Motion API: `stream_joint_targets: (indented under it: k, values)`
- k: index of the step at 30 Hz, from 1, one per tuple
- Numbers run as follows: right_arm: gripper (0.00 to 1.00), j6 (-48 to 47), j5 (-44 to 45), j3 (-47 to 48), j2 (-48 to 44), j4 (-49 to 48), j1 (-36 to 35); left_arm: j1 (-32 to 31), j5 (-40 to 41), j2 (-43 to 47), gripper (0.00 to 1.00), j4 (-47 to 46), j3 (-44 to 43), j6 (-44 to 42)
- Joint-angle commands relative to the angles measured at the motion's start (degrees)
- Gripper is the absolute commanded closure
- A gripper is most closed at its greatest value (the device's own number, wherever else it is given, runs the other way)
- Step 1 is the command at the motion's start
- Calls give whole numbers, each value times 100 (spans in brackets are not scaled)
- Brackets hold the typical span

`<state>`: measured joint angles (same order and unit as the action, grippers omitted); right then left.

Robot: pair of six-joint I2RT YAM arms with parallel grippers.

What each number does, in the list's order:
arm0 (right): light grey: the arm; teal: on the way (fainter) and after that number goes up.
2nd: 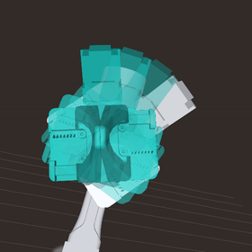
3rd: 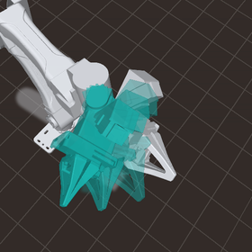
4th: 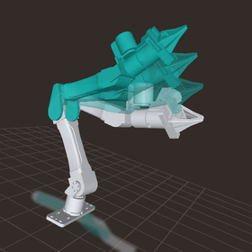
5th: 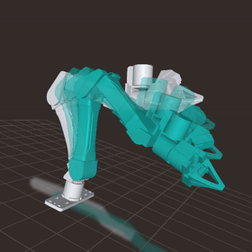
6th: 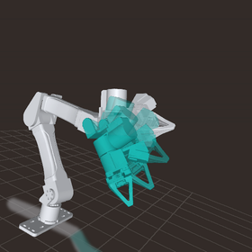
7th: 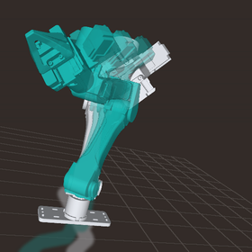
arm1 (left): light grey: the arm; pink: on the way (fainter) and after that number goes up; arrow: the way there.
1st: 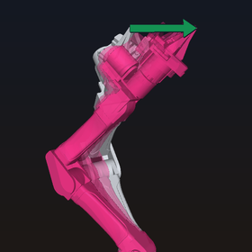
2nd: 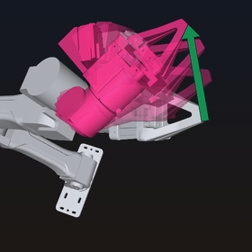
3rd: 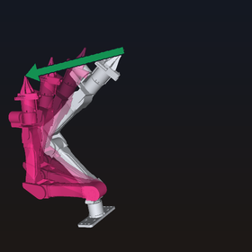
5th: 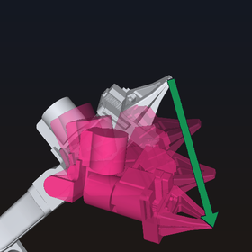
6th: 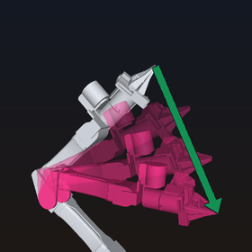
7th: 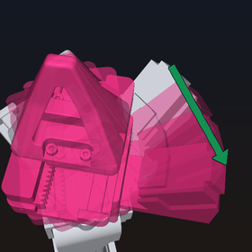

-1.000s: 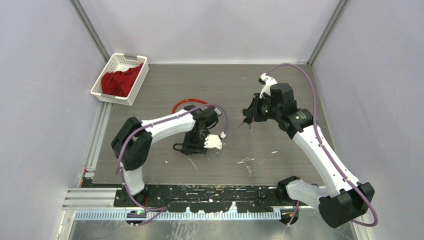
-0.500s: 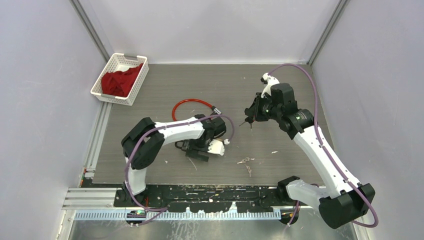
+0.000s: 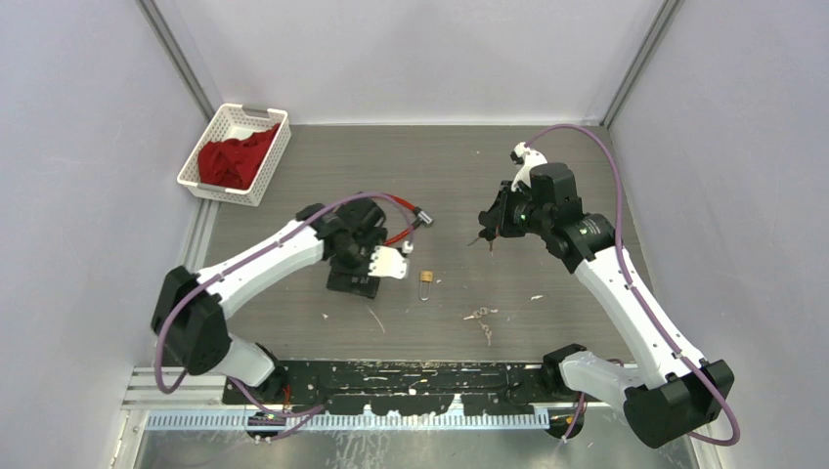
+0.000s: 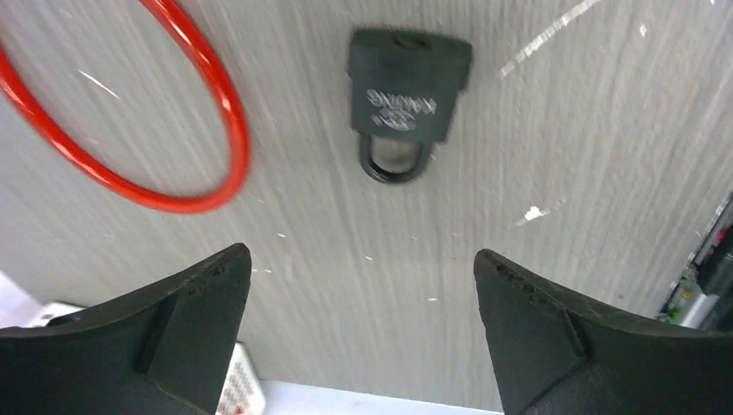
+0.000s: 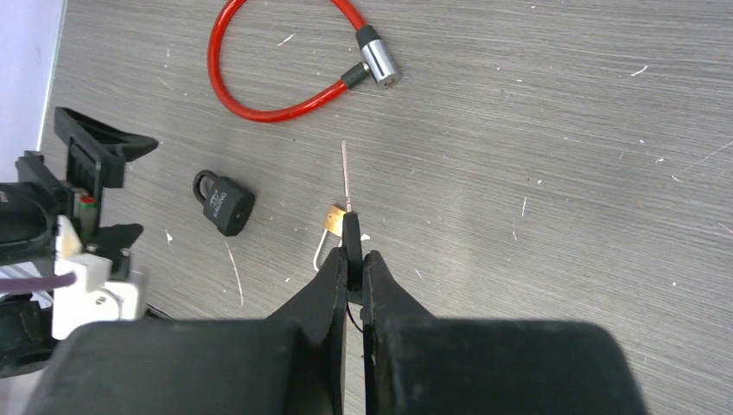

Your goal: Unlock with the key

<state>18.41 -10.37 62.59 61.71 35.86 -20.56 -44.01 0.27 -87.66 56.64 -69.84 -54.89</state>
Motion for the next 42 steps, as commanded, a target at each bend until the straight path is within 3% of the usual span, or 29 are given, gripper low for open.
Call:
stream_joint_targets:
  k: [1,8,15,22,33,42]
  values:
    - [99,76,8,201,-115,-118,-14,449,-1012,592,1,-115,805,-822]
    - [99,150,36,214,-68,-89,-11,783,-1675,1241,11,-1059,2179,-2206]
    - [99,269,-14,218,-38,-99,-13,954,-1862,493,26,-1538,1715,-2032]
    - [99,295,54,227,-65,-47,-12,1015,-1964,83,46,-1328,1514,-2026]
    - [99,246,5,244,33,-70,-18,1089,-1836,426,54,-1754,1812,-1837]
    - [99,250,-61,184,49,-122,-11,1086,-1957,432,59,-1261,1752,-1916]
